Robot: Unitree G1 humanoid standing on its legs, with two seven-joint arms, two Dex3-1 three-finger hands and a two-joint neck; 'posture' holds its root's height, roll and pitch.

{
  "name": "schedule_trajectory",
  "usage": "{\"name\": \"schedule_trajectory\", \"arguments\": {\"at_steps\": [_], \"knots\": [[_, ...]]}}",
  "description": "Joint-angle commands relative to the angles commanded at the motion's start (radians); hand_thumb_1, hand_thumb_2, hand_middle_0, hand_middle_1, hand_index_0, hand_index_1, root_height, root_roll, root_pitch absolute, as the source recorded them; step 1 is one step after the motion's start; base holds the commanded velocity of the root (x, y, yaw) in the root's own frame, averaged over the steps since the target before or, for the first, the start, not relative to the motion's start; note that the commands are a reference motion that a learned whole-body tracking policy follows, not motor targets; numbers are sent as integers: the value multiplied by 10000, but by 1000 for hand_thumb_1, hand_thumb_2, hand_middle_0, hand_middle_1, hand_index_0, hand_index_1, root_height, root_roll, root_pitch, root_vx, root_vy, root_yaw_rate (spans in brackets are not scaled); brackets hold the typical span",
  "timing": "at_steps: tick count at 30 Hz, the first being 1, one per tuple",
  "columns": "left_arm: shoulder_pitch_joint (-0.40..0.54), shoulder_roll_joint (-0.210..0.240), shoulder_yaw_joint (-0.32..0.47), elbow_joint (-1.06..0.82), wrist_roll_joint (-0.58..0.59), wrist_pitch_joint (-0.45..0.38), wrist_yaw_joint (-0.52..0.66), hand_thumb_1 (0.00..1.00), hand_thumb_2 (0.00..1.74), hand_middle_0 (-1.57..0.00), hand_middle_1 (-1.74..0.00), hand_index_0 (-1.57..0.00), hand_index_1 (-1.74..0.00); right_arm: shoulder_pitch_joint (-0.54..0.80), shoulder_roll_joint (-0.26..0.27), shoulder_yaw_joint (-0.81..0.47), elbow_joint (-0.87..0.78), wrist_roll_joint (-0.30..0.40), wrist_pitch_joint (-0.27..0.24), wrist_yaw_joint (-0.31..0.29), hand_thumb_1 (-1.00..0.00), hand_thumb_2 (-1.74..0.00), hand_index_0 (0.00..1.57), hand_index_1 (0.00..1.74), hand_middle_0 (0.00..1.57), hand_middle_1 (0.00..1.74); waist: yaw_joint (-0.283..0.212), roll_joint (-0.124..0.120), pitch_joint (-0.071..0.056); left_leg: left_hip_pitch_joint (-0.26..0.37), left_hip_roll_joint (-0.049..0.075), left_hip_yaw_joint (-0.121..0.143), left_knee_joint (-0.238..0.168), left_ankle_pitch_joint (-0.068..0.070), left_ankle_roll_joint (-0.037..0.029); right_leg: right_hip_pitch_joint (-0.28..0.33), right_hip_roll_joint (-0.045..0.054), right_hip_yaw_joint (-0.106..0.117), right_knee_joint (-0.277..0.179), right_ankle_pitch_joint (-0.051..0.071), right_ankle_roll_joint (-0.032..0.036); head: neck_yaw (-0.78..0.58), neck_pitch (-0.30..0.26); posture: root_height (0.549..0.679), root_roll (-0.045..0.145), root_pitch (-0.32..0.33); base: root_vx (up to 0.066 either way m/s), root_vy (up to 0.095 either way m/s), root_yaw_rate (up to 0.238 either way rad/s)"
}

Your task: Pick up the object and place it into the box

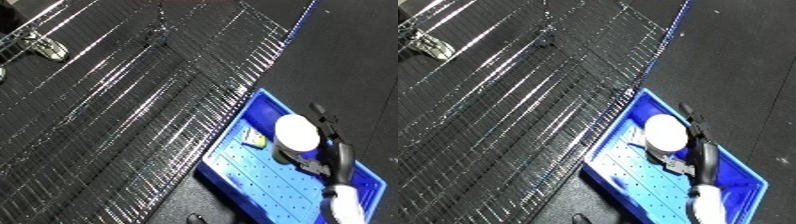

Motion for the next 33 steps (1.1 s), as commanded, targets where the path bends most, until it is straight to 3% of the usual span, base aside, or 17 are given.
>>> {"name": "schedule_trajectory", "arguments": {"at_steps": [12, 25, 33], "knots": [[46, -32, -27, -24, -134, 16, 170, 1000, 1740, -1570, -1740, -1570, -1740, -49, 227, 273, -321, 165, 205, 501, 0, 0, 0, 0, 0, 0, 208, -75, 0, -50, -99, -189, -166, 107, 22, 31, 48, -79, -21, 38, -44, -498, -283, 655, 102, -45, -6, 15, 68], [166, -42, 23, -238, -57, 238, 386, 1000, 1740, -1570, -1740, -1570, -1740, -349, 452, 1110, -1387, -1563, 1025, 734, 0, 0, 0, 0, 0, 0, 783, -402, 0, -161, -269, -547, -301, 166, 86, 284, 28, -341, -180, 137, -79, -2235, -736, 658, 94, -53, 1, -5, 106], [90, -59, 148, -291, 35, 333, 544, 1000, 1740, -1570, -1740, -1570, -1740, -789, 741, 1853, -1729, -1746, 1624, 1490, 0, 0, 0, 0, 0, 0, 1247, -594, 0, -272, -332, -758, -286, 190, 98, 437, -12, -545, -142, 158, -108, -3439, -1107, 658, 87, -63, 10, -11, 130]]}}
